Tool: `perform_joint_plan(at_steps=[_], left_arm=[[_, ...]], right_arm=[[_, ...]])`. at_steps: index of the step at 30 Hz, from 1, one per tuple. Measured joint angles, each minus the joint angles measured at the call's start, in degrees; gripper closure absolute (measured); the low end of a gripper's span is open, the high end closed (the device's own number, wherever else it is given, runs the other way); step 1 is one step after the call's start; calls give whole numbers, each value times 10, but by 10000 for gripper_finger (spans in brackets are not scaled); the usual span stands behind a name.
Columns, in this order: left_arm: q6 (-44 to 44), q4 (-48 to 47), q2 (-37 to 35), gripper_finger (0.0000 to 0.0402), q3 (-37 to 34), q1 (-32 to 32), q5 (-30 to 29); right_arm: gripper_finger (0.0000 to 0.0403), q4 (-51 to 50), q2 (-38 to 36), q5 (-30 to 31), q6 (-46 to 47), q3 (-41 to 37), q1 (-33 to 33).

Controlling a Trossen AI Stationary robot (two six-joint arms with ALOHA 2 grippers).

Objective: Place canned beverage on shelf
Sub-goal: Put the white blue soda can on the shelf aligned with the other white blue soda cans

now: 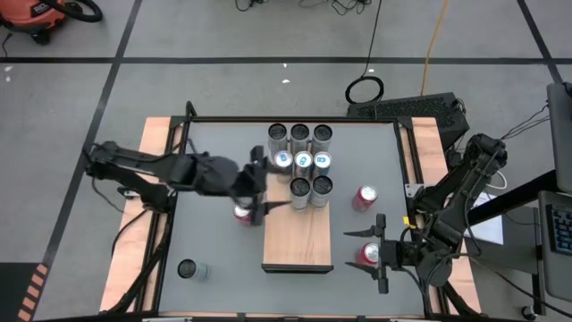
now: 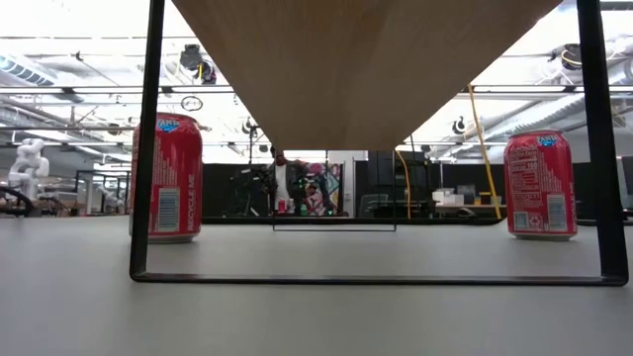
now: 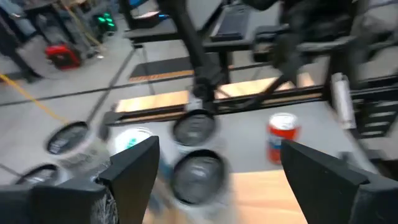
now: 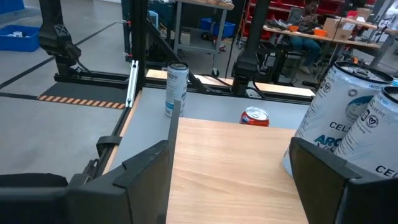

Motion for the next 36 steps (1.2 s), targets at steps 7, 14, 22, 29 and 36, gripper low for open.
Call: perform_joint_plan(at_steps=[7, 14, 22, 29, 36], left_arm=[[-104, -79, -26, 75, 0, -88, -38], [-178, -144, -16, 75, -1, -214, -69], [-403, -334, -15, 75, -1, -294, -74], [-590, -475, -10, 75, -1, -327, -16], [-691, -530, 25, 75, -1, -356, 65]], right_arm=[[135, -16, 0, 0, 17, 0, 0], [136, -24, 0, -12, 15, 0, 0], [136, -28, 4, -39, 21, 0, 0], [136, -31, 15, -45, 21, 0, 0], [136, -33, 28, -45, 21, 0, 0]])
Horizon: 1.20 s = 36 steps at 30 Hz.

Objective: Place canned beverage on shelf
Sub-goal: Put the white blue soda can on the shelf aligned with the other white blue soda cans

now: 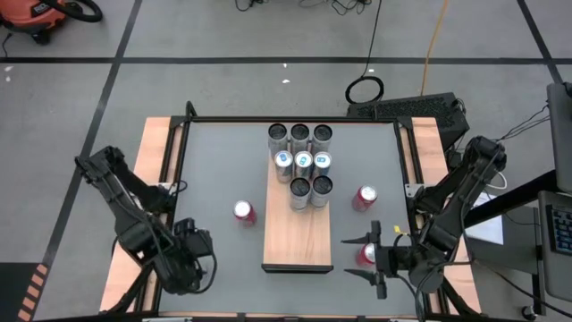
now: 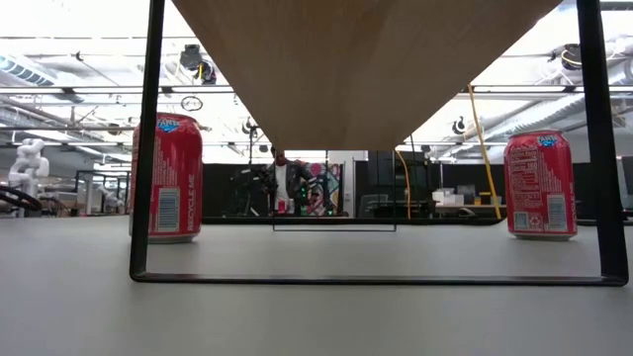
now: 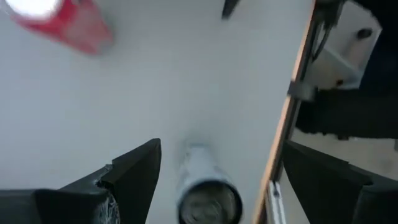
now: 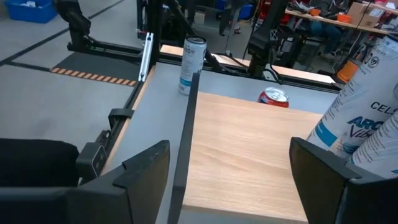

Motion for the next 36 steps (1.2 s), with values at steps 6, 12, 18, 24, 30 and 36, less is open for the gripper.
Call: perform_joint_plan(at_steps=[6, 12, 18, 24, 30, 36], left_arm=[[-70, -24, 39, 75, 0, -30, 44], [-102, -41, 71, 75, 0, -53, 61], [-113, -63, 90, 75, 1, -66, 40], [-113, -75, 96, 75, 1, -66, 27], [-113, -69, 96, 75, 1, -66, 44], [-132, -63, 96, 75, 1, -66, 53]], right_arm=[[136, -8, 3, 0, 6, 0, 0], [136, -8, 3, 0, 5, 0, 0], [135, -8, 3, 0, 4, 0, 0], [135, -8, 3, 0, 4, 0, 0], [136, -8, 3, 0, 4, 0, 0], [135, -8, 3, 0, 2, 0, 0]])
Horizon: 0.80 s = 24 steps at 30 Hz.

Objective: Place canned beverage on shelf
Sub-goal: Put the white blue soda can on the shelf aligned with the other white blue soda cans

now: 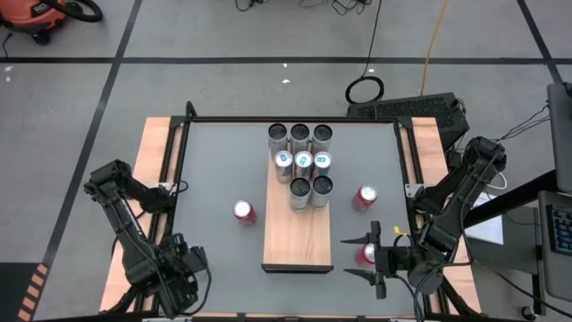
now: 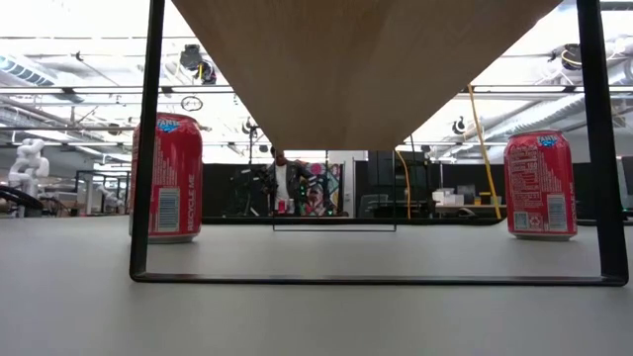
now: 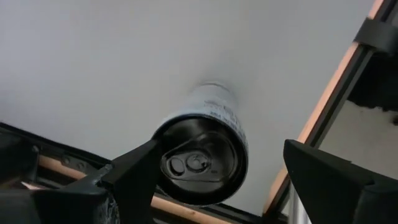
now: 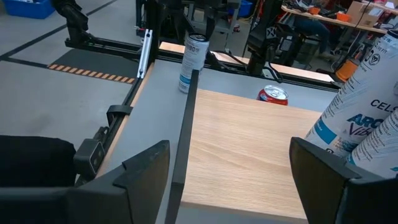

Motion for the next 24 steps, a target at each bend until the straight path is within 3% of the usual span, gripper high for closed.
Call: perform_joint_plan(at_steps=[12, 17, 24], left_arm=[[-25, 4, 1, 11, 24, 0, 7], [-26, -49, 0, 6, 17, 0, -16], [-35, -19, 0, 6, -24, 0, -45]], right_arm=[[136, 1, 0, 0, 1, 0, 0], [135, 1, 0, 1, 0, 0, 0], [135, 0, 0, 1, 0, 0, 0]])
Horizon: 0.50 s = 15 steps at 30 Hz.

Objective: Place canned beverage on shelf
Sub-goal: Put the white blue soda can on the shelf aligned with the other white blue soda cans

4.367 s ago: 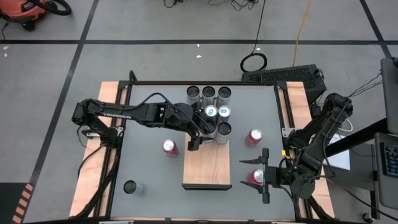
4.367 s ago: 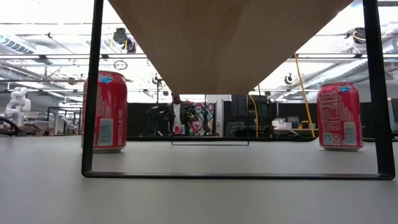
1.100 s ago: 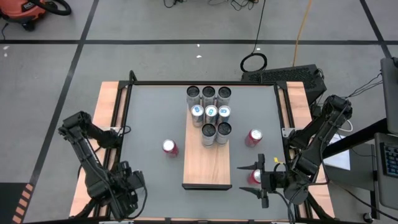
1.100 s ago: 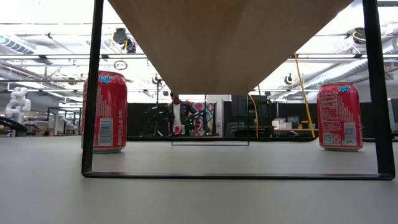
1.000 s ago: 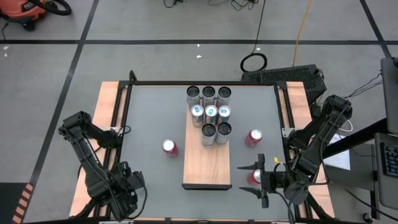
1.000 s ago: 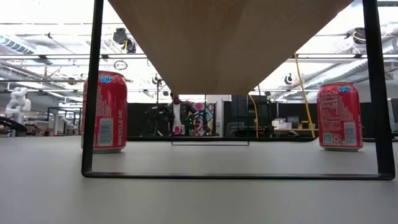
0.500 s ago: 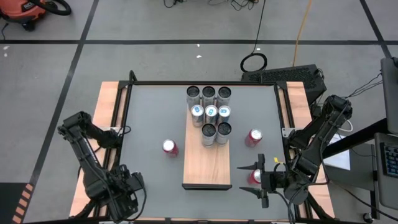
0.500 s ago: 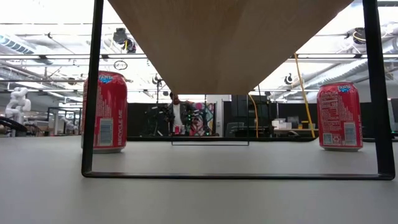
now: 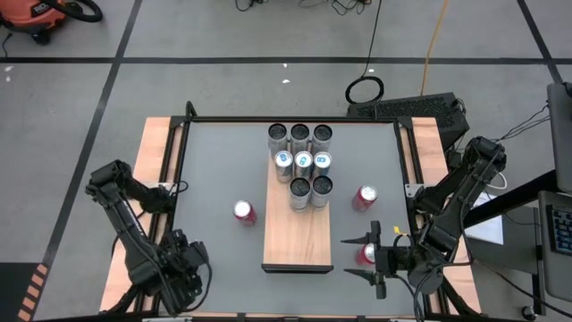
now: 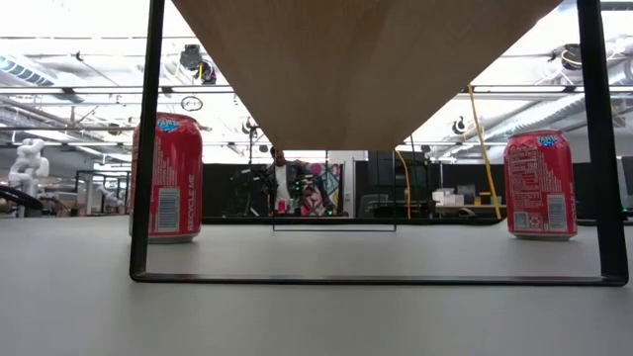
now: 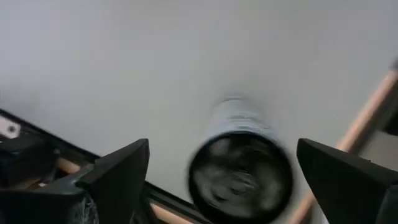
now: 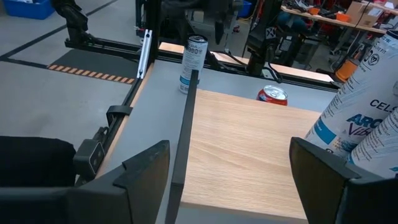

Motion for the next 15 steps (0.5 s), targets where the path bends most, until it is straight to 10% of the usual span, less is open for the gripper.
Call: perform_joint_plan(at_steps=[15], left_arm=[[-13, 59, 0, 94, -33, 0, 32]], right_arm=[[136, 2, 7, 0, 6, 0, 0]])
